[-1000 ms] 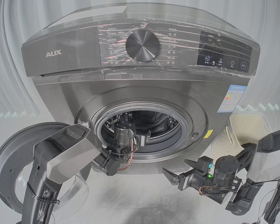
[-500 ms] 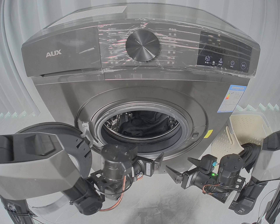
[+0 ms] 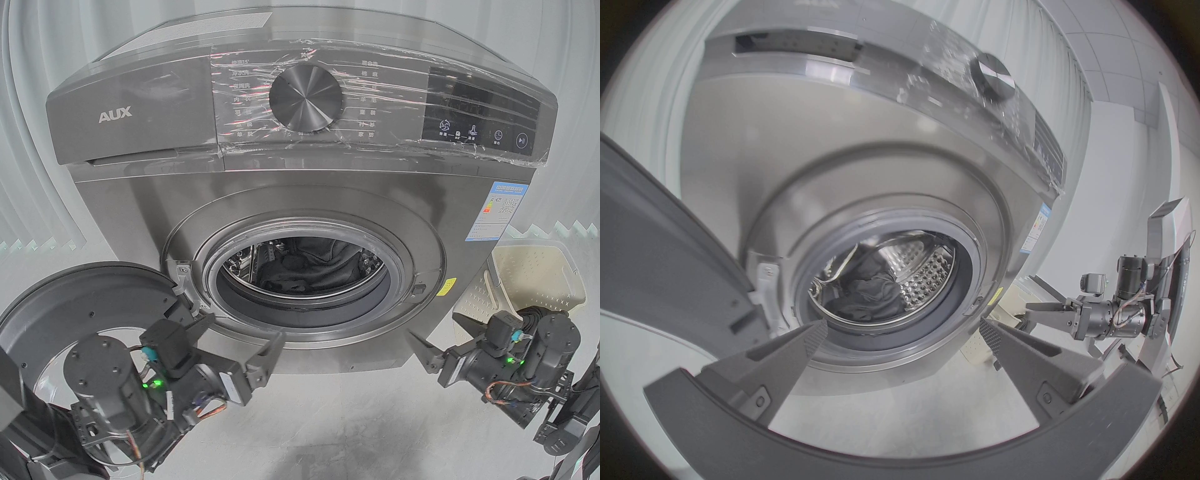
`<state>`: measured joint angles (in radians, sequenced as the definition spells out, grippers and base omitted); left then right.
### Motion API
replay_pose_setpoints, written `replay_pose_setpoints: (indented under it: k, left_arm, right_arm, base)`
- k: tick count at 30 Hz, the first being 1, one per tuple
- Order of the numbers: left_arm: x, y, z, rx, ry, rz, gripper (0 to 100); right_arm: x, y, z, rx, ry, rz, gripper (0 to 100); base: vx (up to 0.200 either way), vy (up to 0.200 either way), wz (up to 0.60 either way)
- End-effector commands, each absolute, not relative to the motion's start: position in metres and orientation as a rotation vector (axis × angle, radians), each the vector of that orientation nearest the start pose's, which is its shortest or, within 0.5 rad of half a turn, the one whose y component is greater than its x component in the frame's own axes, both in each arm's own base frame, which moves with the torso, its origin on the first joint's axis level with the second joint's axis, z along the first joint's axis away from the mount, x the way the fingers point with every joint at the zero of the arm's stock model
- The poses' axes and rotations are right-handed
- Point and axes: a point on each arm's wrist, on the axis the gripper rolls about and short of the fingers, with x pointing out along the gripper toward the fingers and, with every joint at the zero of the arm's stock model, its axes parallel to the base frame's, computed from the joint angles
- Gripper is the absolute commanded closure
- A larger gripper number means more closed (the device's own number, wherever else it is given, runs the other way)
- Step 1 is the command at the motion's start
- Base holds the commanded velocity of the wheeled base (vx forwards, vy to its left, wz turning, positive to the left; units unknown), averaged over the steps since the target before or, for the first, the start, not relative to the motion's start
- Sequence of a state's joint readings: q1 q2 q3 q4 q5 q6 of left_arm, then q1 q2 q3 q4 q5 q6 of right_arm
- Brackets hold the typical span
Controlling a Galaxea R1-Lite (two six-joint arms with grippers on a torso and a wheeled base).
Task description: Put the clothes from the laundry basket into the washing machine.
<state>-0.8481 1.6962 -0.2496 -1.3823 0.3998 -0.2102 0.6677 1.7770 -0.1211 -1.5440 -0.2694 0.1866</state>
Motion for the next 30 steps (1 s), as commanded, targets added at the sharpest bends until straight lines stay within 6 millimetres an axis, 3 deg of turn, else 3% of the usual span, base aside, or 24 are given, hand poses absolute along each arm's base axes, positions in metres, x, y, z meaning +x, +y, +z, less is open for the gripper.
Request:
replay_pose_setpoints:
  k: [1, 6, 10, 16, 22, 30]
  left_arm:
    - [0.143, -0.135, 0.14, -0.183, 0.044, -0.386, 0]
    - [0.142, -0.117, 0.13, -0.143, 0.07, -0.319, 0]
    - [0.13, -0.103, 0.123, -0.111, 0.096, -0.309, 0]
    - [0.118, -0.091, 0.135, -0.1, 0.042, -0.29, 0]
    - [0.087, -0.064, 0.145, -0.051, 0.022, -0.294, 0]
    - [0.04, -0.019, 0.126, -0.028, 0.085, -0.222, 0]
  right_arm:
    - [0.161, 0.099, 0.112, 0.121, 0.103, 0.304, 0]
    - [0.155, 0.086, 0.115, 0.119, 0.113, 0.265, 0]
    - [0.135, 0.073, 0.118, 0.084, 0.185, 0.246, 0]
    - [0.115, 0.057, 0.121, 0.077, 0.222, 0.185, 0]
    - [0.088, 0.041, 0.125, 0.078, 0.208, 0.142, 0]
    - [0.054, 0.018, 0.123, 0.101, 0.166, 0.098, 0]
  base:
    - [0.0, 0.0, 0.0]
    - [-0.12, 0.0, 0.0]
    - [-0.2, 0.0, 0.0]
    - [-0.2, 0.0, 0.0]
    - [-0.167, 0.0, 0.0]
    - [0.0, 0.0, 0.0]
